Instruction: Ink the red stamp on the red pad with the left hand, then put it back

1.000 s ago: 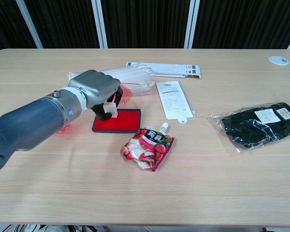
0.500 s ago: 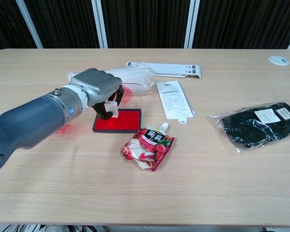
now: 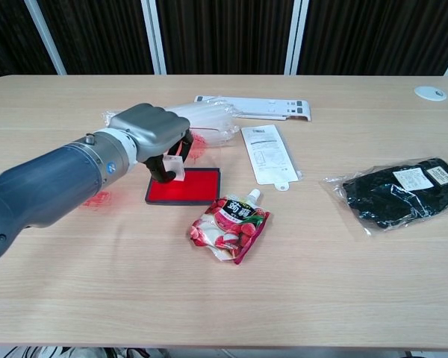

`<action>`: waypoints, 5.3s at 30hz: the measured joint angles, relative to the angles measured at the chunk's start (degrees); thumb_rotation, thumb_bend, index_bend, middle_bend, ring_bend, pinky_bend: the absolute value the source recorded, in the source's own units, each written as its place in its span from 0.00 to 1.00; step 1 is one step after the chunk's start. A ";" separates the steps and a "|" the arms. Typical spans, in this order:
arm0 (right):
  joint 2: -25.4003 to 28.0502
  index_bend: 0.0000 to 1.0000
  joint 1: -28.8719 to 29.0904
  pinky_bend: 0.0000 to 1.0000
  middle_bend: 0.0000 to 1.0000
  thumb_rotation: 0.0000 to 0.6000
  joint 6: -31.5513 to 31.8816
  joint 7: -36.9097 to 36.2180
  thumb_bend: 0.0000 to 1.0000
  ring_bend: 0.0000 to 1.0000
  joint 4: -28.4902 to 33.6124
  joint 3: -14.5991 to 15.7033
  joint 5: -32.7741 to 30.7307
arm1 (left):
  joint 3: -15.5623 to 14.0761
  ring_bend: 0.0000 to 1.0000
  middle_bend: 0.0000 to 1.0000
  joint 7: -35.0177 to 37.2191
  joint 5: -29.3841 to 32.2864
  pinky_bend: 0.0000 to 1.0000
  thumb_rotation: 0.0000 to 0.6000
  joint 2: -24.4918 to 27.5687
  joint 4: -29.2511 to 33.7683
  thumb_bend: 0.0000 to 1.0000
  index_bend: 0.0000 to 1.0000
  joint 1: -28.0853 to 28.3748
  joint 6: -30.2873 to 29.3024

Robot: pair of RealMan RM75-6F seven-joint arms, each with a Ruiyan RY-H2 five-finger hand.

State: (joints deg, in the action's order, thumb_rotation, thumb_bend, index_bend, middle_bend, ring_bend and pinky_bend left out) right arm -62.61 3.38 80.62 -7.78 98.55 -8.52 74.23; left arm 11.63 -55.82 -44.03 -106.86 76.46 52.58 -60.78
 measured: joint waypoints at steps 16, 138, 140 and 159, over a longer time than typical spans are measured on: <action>0.02 0.00 -0.04 0.20 0.00 1.00 0.01 -0.19 0.16 0.00 -0.09 0.00 0.01 | -1.17 0.54 0.69 0.27 0.90 0.61 1.00 -0.96 -1.78 0.57 0.69 -0.19 0.15; 0.01 0.00 -0.28 0.20 0.00 1.00 0.37 0.04 0.16 0.00 0.01 0.18 0.33 | -8.25 0.37 0.42 8.68 -4.14 0.48 1.00 15.43 8.84 0.25 0.45 -10.97 -0.83; 0.01 0.00 -0.29 0.20 0.00 1.00 0.38 0.02 0.16 0.00 0.02 0.18 0.34 | -8.28 0.37 0.42 8.54 -4.03 0.48 1.00 15.52 9.06 0.24 0.44 -10.98 -0.92; -0.01 0.00 -0.31 0.20 0.00 1.00 0.56 0.27 0.16 0.00 -0.33 0.22 0.56 | -8.26 0.08 0.03 9.30 -5.35 0.19 1.00 18.83 14.01 0.15 0.06 -12.37 -4.31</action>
State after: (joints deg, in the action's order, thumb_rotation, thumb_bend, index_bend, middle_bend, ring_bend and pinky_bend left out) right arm -62.62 3.07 81.18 -7.51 98.22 -8.30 74.79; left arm 3.36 -46.51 -49.37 -88.03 90.47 40.21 -65.09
